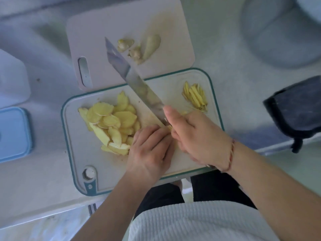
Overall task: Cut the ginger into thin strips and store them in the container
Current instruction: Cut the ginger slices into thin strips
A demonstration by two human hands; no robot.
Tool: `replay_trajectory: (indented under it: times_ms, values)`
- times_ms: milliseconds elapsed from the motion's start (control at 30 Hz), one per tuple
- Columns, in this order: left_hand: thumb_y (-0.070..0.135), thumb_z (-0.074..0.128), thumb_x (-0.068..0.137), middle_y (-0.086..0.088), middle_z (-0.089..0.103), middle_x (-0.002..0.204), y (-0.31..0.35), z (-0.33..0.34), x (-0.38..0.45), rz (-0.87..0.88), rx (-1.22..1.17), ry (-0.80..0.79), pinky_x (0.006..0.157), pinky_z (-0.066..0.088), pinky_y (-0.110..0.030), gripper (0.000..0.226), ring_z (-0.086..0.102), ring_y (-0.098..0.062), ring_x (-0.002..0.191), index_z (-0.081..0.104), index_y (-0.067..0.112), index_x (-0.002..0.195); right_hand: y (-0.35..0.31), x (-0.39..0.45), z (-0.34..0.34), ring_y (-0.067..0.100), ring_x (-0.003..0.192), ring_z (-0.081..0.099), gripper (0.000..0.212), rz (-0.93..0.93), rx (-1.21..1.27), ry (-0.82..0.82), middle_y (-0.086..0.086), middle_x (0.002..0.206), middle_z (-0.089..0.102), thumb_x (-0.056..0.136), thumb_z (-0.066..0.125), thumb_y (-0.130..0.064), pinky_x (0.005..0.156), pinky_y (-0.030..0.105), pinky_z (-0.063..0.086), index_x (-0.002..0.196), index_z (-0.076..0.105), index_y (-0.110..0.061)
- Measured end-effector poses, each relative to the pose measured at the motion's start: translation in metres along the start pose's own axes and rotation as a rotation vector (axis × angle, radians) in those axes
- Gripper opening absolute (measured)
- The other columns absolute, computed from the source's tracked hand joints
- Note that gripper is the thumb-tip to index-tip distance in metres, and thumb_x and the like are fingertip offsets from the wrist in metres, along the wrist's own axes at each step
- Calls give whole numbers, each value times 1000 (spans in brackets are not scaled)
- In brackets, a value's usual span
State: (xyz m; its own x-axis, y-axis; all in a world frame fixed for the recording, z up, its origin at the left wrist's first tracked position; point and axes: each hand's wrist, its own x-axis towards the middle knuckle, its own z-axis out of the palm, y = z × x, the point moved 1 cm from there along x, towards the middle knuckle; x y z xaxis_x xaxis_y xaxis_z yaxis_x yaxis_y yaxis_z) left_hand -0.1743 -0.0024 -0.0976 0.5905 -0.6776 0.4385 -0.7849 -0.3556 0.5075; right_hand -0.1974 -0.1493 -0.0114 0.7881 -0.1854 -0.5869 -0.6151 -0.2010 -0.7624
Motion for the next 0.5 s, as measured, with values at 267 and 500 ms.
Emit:
replay_trajectory:
  times_ms: [267,500]
  values:
    - [5,71,87,-6,76,93,3,-39,-23,4,48,34,81,55,-42,9,69,-26,93,79,3,82,50,-78,-43,11,39,29,58,131,-204,-259,0,47,32,75,38,-74,42,24,26,58,34,-19]
    - [17,69,85,9,75,94,12,-46,-28,42,146,29,88,44,-37,11,62,-21,108,79,17,79,54,-58,-61,14,38,35,56,244,-358,-402,2,52,37,89,38,-68,40,21,30,69,39,-16]
